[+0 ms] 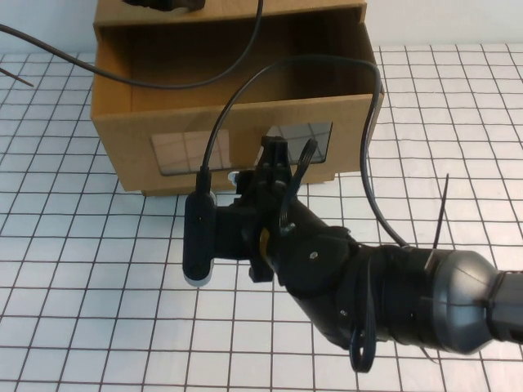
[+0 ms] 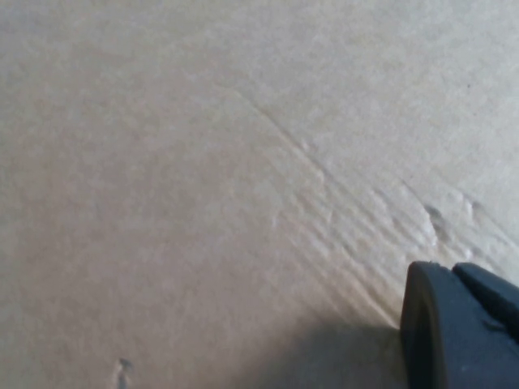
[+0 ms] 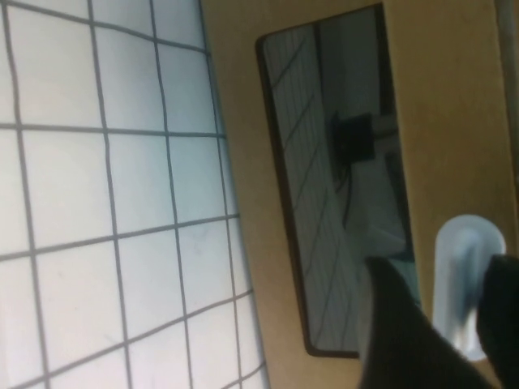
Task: Open the shoe box
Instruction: 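Pull the top drawer of the cardboard box fully open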
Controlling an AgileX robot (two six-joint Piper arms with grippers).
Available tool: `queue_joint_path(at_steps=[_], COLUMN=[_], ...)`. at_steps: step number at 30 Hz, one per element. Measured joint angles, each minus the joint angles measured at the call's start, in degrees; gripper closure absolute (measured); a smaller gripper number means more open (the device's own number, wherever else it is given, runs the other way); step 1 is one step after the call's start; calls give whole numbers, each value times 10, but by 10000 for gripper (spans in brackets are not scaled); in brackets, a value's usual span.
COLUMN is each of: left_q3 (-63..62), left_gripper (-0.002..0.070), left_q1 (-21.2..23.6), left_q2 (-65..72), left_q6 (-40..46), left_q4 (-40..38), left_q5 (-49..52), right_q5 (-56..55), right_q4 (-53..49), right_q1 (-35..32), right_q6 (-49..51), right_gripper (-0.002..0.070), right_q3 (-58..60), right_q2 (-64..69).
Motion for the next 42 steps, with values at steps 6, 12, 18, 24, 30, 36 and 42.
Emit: queue_joint_path(at_steps=[6,12,18,24,30,36,42], left_q3=[0,0,-1,-1,-1,-1,0], left_gripper=[677,677,677,677,677,677,677], left_q1=[0,0,0,0,0,1,1], left_q2=[0,0,0,-1,-1,-4,-23], left_q6=[1,2,-3,-2,-2,-2,-2], left_q4=[-1,-1,-2,-4,-4,-8,-7], left_q5=[2,4,8,10,10,20,46], right_q5=[12,31,51,86,98,110,137], right_q4=[1,2,-1,-1,21,107,189], right_q1=[0,0,12,56,75,83,117], right_q6=[-8,-21,-24,-4,41,50,50], right_gripper=[553,657,669,674,672,502,381], right_q3=[0,-6,4,59,79,80,80], right_q2=[0,7,6,-42,-68,-73,-101])
